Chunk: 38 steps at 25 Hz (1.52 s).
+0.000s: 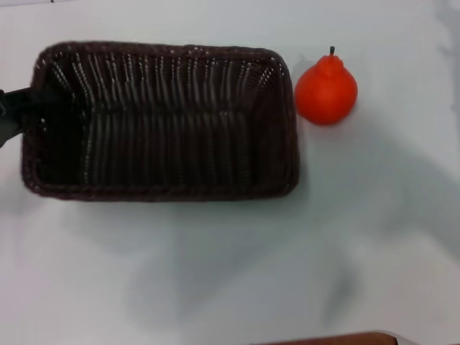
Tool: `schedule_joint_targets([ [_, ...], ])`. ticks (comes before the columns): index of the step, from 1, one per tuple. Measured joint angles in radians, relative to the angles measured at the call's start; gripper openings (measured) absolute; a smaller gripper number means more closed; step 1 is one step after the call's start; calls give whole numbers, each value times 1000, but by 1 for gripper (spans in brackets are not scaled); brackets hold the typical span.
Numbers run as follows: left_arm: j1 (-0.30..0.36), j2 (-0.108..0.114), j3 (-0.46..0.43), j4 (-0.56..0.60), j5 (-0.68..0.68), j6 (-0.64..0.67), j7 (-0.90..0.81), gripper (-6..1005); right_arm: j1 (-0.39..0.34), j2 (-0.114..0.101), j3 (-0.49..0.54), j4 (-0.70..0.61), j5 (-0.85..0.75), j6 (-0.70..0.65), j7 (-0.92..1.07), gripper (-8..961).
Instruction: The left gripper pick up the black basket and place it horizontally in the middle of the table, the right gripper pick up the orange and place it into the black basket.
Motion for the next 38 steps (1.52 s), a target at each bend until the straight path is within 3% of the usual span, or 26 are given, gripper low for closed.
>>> schedule_joint_targets([
  [3,7,0,-2,-15,0,11,0,278,0,0,0,0,0,0,0,824],
  [14,33,4,-32,-28,-19,51,73,706,15,-2,-11,-4,-7,30,0,822],
  [20,22,11,-161,-40,-87,68,329,705,21,-8,-123,-40,-10,61,0,823],
  [25,26,8,-243,-130,-341,124,655,703,4,-18,-327,-141,-32,71,66,824],
  [28,22,6,-248,-235,-503,172,848,703,-15,-51,-442,-239,-155,83,177,823],
  [34,-14,5,-246,-381,-627,269,1124,701,-35,-133,-519,-508,-678,90,579,822],
  [38,-39,5,-244,-457,-665,293,1245,700,-40,-137,-507,-679,-991,81,756,823],
])
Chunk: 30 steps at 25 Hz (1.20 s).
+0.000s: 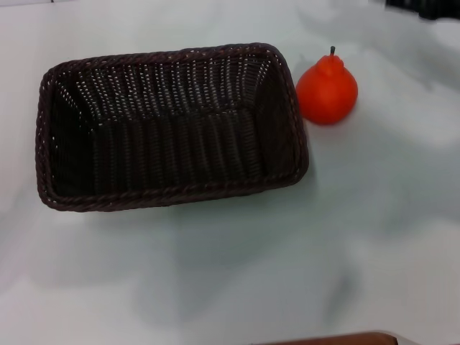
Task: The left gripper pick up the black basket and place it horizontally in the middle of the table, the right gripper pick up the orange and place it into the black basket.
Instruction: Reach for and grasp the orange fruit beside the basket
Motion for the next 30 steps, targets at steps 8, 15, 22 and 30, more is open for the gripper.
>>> schedule_joint_targets([
  [8,-35,3,2,-44,2,-13,27,698,-7,36,4,-51,-219,19,-24,823],
  [15,-51,3,1,-65,4,-35,34,695,18,87,-8,-14,-289,96,-69,823],
  [22,-52,1,-2,-77,-2,-51,30,693,82,123,-11,68,-368,186,-90,823],
  [30,-55,3,-4,-78,-2,-52,15,691,90,125,2,105,-362,197,-123,711],
])
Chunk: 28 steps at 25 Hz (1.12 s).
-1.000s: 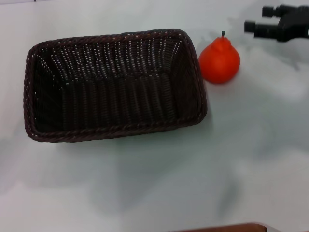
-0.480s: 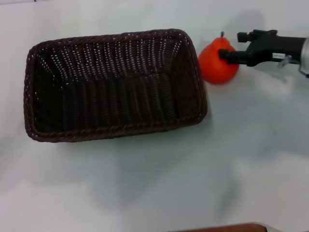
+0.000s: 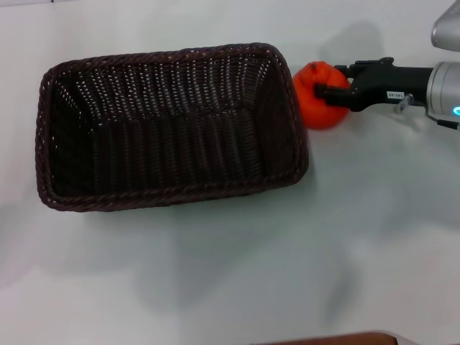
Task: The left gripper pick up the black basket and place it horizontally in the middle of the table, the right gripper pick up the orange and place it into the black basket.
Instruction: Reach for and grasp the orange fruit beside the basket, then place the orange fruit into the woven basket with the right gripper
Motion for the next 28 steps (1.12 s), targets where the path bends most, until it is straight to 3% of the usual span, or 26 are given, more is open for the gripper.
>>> schedule_joint_targets([
  [9,-4,0,0,-10,0,0,-5,691,-3,1,13,2,13,-6,-1,392],
  [18,0,2,-1,-14,1,2,-10,690,-14,-8,23,12,92,-27,10,322],
  [23,3,2,-1,-14,1,6,-17,690,-27,-13,121,11,172,-96,7,294],
  [28,5,2,-1,-14,1,6,-38,690,-36,-20,199,12,326,-252,3,247],
])
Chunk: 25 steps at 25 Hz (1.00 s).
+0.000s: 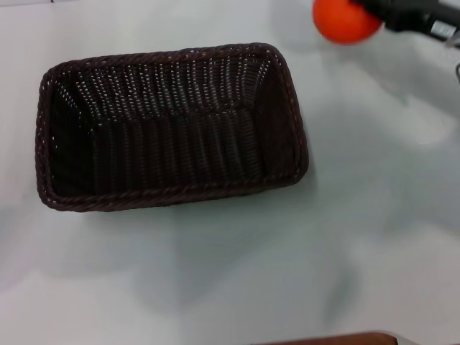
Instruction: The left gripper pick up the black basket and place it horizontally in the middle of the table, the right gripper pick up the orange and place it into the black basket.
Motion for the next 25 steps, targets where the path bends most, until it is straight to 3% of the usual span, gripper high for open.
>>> schedule_joint_targets([
  [3,1,0,0,0,0,5,0,690,9,5,0,-3,80,-133,-14,210],
  [5,1,-1,2,0,0,6,0,690,42,20,-30,-3,97,-242,-40,191],
  [8,1,-1,3,0,0,9,-1,691,66,24,-86,1,96,-284,-54,174],
  [9,1,-1,4,0,0,12,-1,691,87,25,-161,2,94,-294,-63,168],
  [16,12,-3,5,-3,0,23,-8,691,118,25,-270,35,95,-266,-67,181],
  [25,25,-3,0,-8,0,33,-10,691,105,24,-250,55,105,-273,-69,379],
])
